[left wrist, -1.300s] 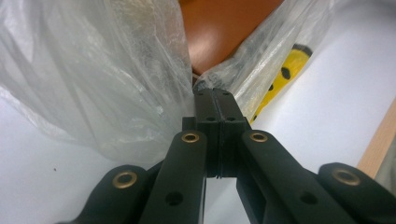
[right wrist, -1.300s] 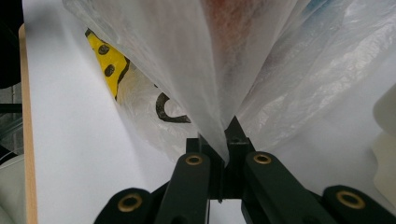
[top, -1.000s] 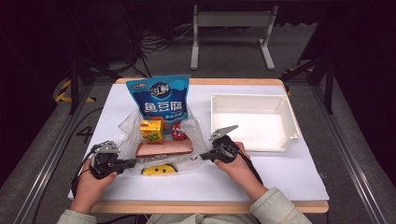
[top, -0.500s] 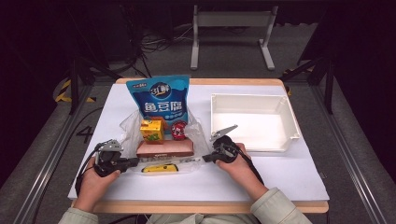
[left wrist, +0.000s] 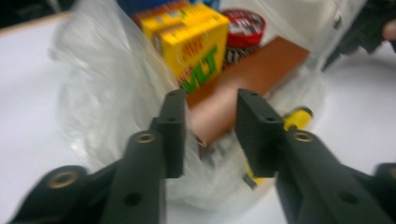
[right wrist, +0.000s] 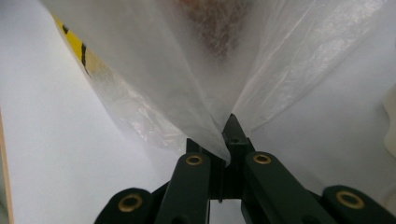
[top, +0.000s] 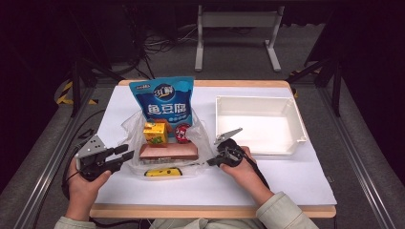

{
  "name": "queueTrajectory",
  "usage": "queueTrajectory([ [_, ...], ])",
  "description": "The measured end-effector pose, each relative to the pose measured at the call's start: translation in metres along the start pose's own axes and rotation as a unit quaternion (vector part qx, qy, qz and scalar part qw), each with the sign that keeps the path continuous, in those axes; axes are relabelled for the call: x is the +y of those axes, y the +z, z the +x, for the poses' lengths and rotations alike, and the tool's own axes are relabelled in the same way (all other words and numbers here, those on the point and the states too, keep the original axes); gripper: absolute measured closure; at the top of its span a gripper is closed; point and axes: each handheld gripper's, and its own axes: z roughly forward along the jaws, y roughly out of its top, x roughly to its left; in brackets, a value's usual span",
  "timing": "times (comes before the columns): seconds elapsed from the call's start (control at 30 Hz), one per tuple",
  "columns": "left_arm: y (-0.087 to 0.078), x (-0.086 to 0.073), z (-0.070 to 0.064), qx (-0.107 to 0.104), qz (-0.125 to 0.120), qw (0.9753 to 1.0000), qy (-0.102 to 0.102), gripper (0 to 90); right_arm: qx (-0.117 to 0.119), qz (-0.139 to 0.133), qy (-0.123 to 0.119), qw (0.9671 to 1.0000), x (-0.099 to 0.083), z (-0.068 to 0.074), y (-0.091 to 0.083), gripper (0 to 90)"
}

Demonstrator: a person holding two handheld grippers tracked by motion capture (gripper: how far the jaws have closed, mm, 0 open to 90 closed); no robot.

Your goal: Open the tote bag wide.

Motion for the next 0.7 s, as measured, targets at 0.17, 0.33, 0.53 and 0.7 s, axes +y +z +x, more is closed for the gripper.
queueTrajectory([
  [0.17, 0.008, 0.005, 0.003, 0.038, 0.006, 0.9993, -0.003, 41.5, 0.000, -0.003, -0.001, 1.0000, 0.001, 0.000, -0.001, 90.0],
  [0.33, 0.021, 0.008, 0.016, 0.054, 0.001, 0.9981, -0.030, 52.1, 0.001, -0.004, -0.001, 1.0000, 0.001, 0.001, -0.001, 90.0],
  [0.53, 0.043, 0.002, 0.030, 0.098, 0.050, 0.9929, -0.044, 90.0, 0.003, -0.006, -0.003, 1.0000, 0.001, 0.000, -0.002, 90.0],
  [0.7, 0.061, -0.013, 0.042, 0.100, 0.099, 0.9881, -0.062, 90.0, 0.002, -0.006, -0.001, 1.0000, 0.000, 0.000, -0.003, 90.0],
])
